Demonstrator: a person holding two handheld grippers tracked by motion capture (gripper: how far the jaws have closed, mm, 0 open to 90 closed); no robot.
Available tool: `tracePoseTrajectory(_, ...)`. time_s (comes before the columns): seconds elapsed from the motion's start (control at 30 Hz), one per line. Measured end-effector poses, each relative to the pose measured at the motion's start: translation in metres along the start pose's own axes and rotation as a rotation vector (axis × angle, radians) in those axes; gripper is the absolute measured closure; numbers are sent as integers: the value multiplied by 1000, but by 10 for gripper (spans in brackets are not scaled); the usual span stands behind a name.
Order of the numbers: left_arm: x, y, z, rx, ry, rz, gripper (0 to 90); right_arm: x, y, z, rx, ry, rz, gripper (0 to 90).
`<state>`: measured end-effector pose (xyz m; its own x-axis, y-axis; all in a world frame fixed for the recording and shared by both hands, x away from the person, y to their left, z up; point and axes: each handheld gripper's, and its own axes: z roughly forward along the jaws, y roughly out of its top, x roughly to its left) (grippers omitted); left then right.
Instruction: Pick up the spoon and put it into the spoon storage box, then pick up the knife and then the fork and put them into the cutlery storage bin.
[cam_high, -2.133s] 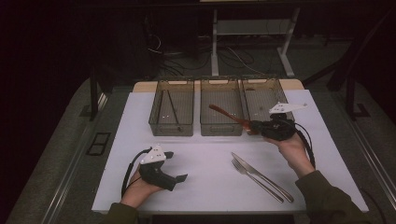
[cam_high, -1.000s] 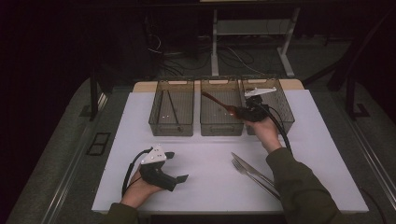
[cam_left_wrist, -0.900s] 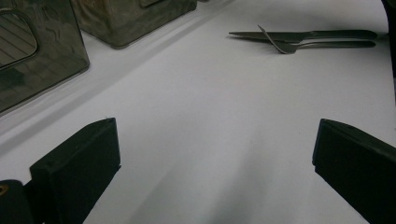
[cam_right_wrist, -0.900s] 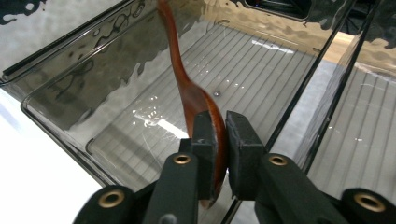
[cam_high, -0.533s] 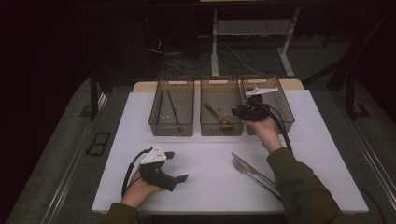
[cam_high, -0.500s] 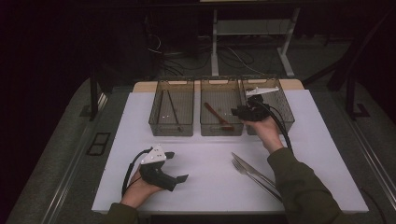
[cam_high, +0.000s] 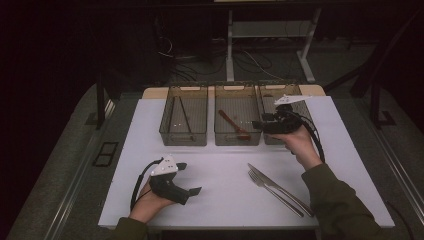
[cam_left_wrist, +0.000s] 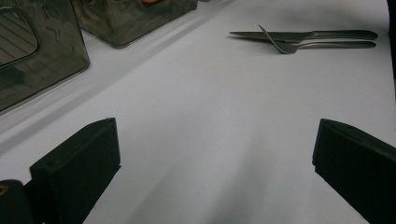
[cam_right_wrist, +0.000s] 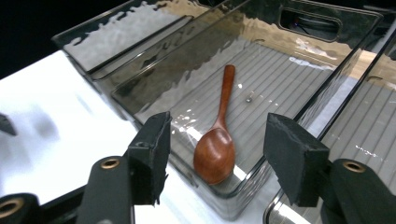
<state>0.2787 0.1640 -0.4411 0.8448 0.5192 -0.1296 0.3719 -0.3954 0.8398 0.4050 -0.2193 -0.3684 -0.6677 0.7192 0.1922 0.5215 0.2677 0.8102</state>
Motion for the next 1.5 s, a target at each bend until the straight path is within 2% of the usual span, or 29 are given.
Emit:
tracePoseTrajectory(0.13, 0, 0, 0, 1, 0, -4, 0, 1, -6, -9, 1, 16, -14, 380)
tracePoseTrajectory(0.3, 0, 0, 0, 2, 0, -1, 0, 1, -18, -18, 7, 41, -54, 369)
tracePoseTrajectory(0.43, 0, 0, 0, 1, 1, 0, 0, 0, -27, -25, 11, 64, -46, 367)
tracePoseTrajectory(0.67, -1, 0, 0, -2, -1, 1, 0, -1, -42, -36, 34, 72, -56, 363)
tracePoseTrajectory(1.27, 0, 1, 0, -2, 1, -2, 0, 5, -71, -68, 46, 98, -84, 348)
tracePoseTrajectory(1.5, 0, 0, -1, -4, 1, -2, 0, 7, -82, -75, 82, 102, -89, 344)
